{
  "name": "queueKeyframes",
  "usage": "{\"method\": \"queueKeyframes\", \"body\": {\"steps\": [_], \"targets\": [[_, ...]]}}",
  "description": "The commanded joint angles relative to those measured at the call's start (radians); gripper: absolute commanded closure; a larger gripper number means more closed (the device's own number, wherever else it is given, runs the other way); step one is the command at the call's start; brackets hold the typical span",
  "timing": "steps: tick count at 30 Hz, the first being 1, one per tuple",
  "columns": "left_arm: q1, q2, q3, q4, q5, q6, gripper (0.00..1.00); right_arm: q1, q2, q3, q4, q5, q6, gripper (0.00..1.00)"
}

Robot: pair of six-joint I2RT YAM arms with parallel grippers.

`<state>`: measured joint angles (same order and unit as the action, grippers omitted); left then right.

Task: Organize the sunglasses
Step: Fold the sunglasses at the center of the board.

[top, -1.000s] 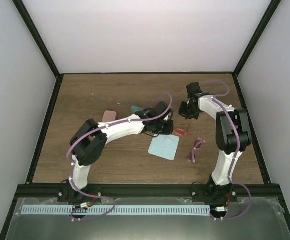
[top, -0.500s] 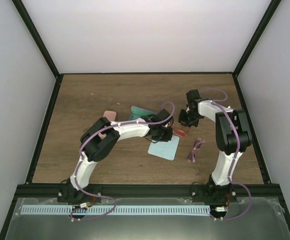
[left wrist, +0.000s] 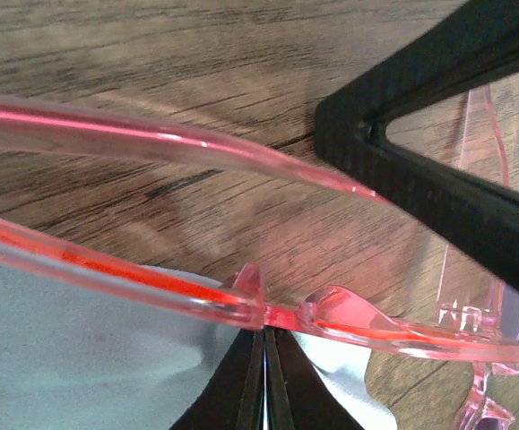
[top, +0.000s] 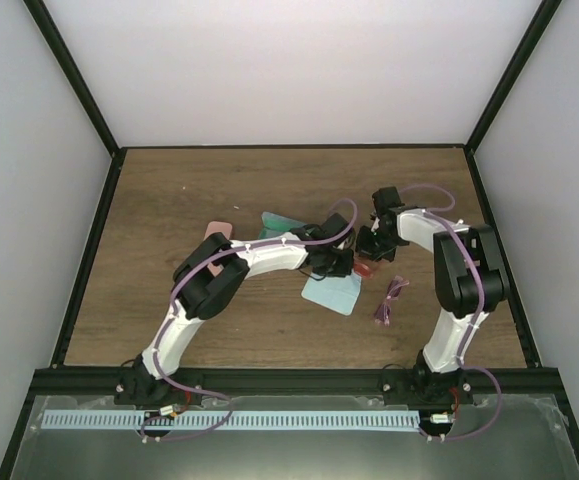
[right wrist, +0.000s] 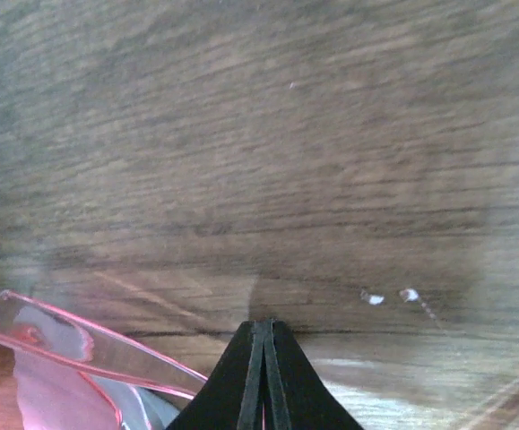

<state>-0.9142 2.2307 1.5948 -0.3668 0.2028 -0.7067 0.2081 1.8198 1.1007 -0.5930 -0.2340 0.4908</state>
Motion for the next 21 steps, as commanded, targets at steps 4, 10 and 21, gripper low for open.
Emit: {"method": "queueKeyframes", "body": {"steps": [4, 10, 21], "targets": [[-0.002, 0.052, 0.021, -0.025, -0.029, -0.003, 0.96, 0.016, -0.043, -0.065, -0.004, -0.058, -0.002, 0.99], [0.002, 0.058, 0.028, -0.028, -0.026, -0.004, 0.96, 0.018, -0.085, -0.107, -0.005, -0.116, -0.017, 0.99], [0.003, 0.033, -0.03, -0.031, -0.032, 0.003, 0.96, 0.018, -0.213, -0.02, -0.011, 0.002, 0.018, 0.99]]}}
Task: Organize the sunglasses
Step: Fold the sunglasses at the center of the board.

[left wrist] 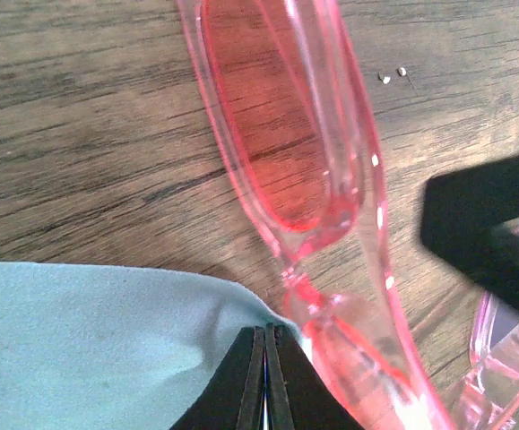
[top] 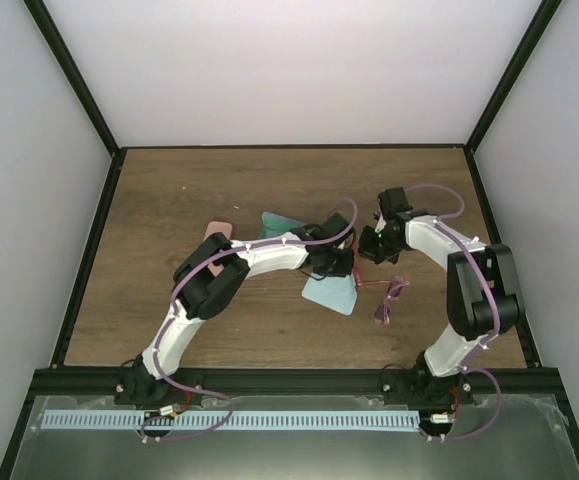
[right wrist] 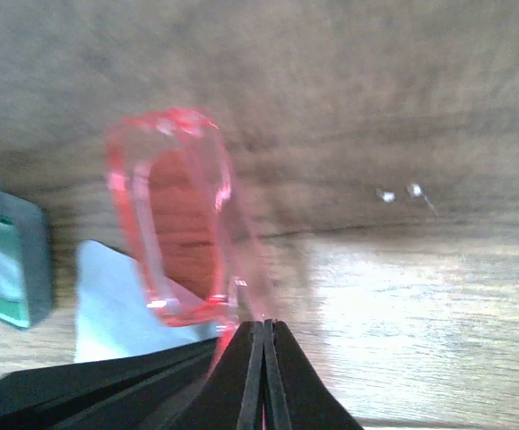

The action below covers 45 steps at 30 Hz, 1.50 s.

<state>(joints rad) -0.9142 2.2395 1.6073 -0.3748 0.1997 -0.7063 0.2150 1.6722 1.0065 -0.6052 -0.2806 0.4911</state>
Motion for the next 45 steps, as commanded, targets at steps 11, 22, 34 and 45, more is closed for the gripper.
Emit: {"method": "queueKeyframes", "body": {"steps": [11, 22, 34, 45], "targets": [[0.003, 0.026, -0.029, -0.05, -0.033, 0.033, 0.96, 0.011, -0.151, 0.059, -0.093, 0.116, 0.069, 0.98], [0.002, -0.078, -0.178, -0.102, -0.071, 0.134, 0.96, 0.011, -0.426, -0.212, -0.162, 0.076, 0.132, 0.9], [-0.001, -0.11, -0.108, -0.131, -0.045, 0.166, 0.96, -0.027, -0.362, -0.208, -0.118, 0.098, 0.186, 0.82], [-0.002, -0.046, 0.131, -0.244, -0.003, 0.171, 0.96, -0.145, -0.318, -0.195, -0.122, 0.121, 0.171, 0.44]]}}
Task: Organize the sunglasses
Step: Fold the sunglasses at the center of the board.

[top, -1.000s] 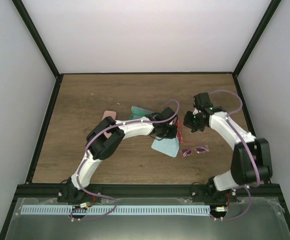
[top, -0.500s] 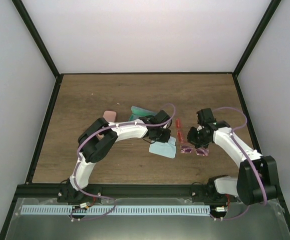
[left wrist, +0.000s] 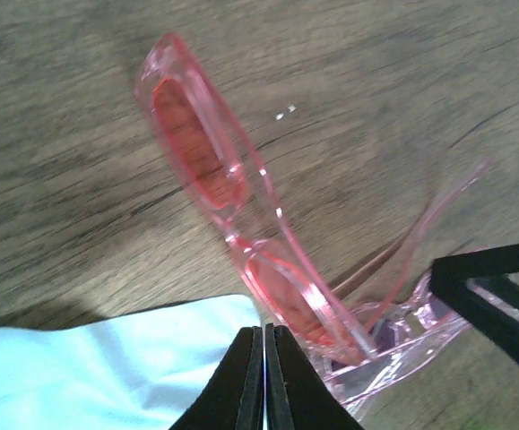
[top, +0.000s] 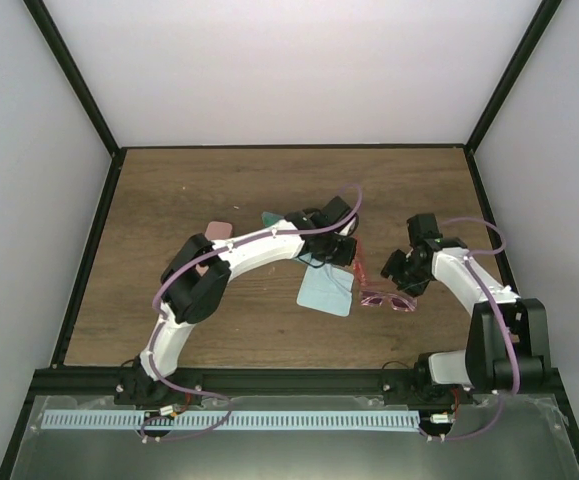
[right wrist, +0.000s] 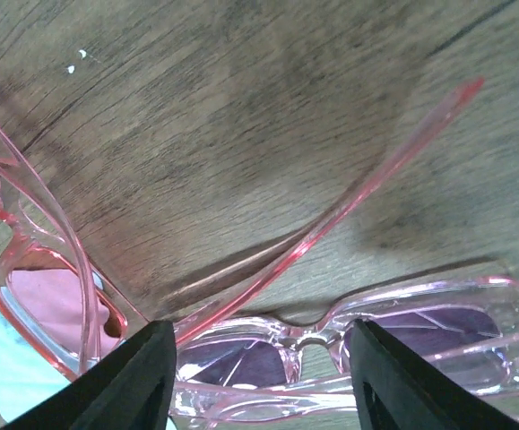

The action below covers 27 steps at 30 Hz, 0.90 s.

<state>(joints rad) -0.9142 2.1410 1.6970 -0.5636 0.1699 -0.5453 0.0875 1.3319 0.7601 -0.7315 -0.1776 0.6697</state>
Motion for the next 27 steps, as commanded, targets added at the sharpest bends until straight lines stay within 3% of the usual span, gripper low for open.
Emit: {"method": "queueKeyframes", "body": {"steps": [1, 12, 21, 27], "targets": [[-0.001, 0.065, 0.045, -0.056, 0.034, 0.008, 0.96, -0.02, 0.028, 0.051, 0.006, 0.021, -0.005, 0.43], [0.0, 0.16, 0.07, -0.058, 0.05, 0.004, 0.96, -0.041, 0.1, 0.077, 0.041, 0.089, 0.001, 0.41], [-0.002, 0.214, 0.134, -0.072, 0.048, 0.005, 0.96, -0.041, 0.182, 0.103, 0.065, 0.111, 0.001, 0.62], [0.0, 0.243, 0.173, -0.084, 0.049, 0.002, 0.96, -0.042, 0.195, 0.111, 0.053, 0.111, 0.001, 0.64]]}}
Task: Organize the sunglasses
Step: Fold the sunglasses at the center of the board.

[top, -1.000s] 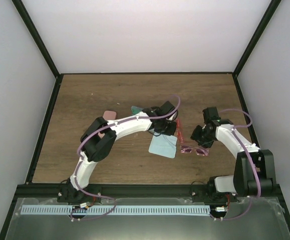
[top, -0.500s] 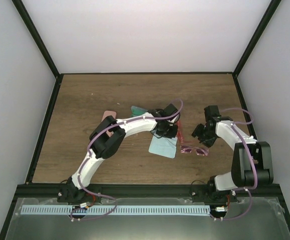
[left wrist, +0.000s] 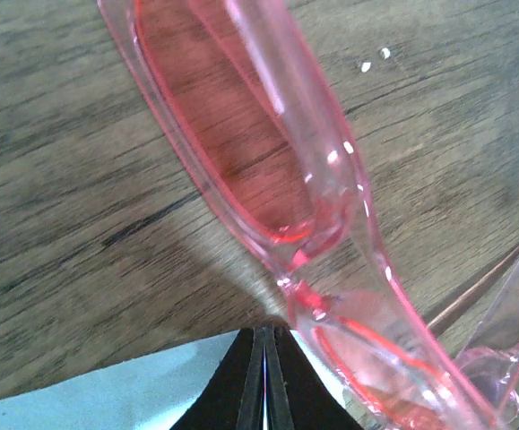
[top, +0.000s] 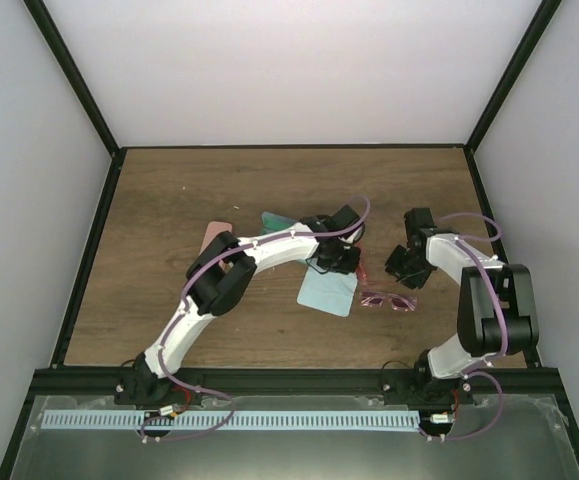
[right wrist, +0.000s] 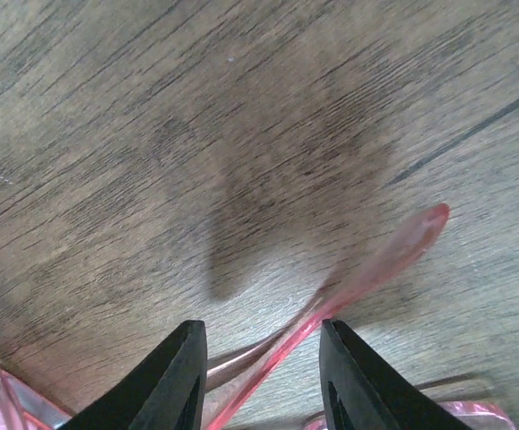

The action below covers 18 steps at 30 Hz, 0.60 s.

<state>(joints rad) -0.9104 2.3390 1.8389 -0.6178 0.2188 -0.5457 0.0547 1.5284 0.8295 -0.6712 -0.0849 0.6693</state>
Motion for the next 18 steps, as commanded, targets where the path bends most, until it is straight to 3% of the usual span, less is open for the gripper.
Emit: {"method": "queueKeyframes", "body": {"steps": [1, 5, 18], "targets": [[-0.003, 0.05, 0.038, -0.032, -0.001, 0.001, 0.96, -0.009, -0.016, 0.042, -0.005, 0.016, 0.002, 0.64], [-0.002, 0.062, 0.057, -0.037, 0.001, 0.001, 0.96, -0.009, -0.061, 0.046, -0.004, 0.002, 0.0, 0.61], [0.001, 0.085, 0.085, -0.058, -0.004, 0.006, 0.96, -0.009, 0.038, 0.046, 0.006, -0.001, -0.008, 0.66]]}}
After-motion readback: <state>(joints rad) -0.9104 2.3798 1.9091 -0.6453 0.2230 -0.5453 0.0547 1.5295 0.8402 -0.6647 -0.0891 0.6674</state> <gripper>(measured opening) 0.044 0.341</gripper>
